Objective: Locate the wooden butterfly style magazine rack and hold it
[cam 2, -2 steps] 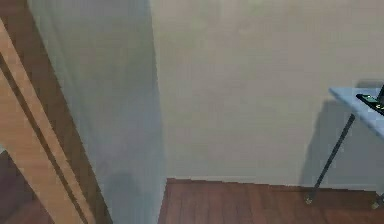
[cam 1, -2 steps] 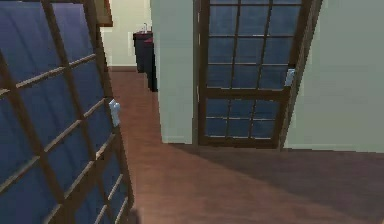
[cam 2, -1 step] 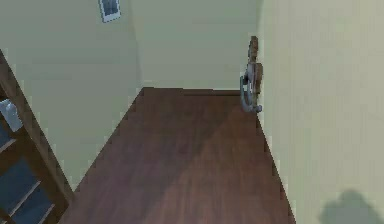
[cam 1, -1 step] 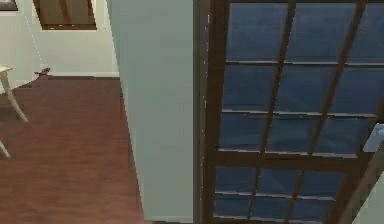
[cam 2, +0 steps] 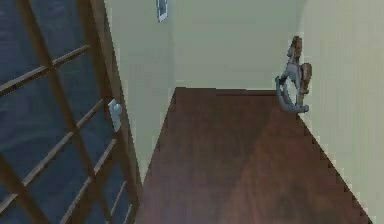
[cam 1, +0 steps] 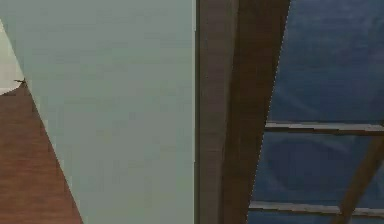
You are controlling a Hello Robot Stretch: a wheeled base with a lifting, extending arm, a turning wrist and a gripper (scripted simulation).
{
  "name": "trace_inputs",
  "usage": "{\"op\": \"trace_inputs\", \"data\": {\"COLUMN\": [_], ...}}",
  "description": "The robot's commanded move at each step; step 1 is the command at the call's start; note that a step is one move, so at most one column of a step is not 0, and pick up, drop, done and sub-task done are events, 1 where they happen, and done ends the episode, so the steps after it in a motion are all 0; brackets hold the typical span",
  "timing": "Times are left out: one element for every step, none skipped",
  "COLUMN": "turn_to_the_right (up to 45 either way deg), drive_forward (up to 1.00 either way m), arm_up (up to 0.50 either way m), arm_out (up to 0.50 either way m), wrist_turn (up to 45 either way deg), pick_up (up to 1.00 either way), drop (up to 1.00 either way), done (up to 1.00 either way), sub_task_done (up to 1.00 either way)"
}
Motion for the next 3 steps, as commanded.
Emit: {"op": "trace_inputs", "data": {"turn_to_the_right": [-45.0, -39.0, 0.0], "drive_forward": [0.0, 0.0, 0.45], "arm_up": [0.0, 0.0, 0.0], "arm_out": [0.0, 0.0, 0.0], "wrist_turn": [0.0, 0.0, 0.0], "pick_up": [0.0, 0.0, 0.0], "drop": [0.0, 0.0, 0.0], "done": [0.0, 0.0, 0.0], "sub_task_done": [0.0, 0.0, 0.0]}}
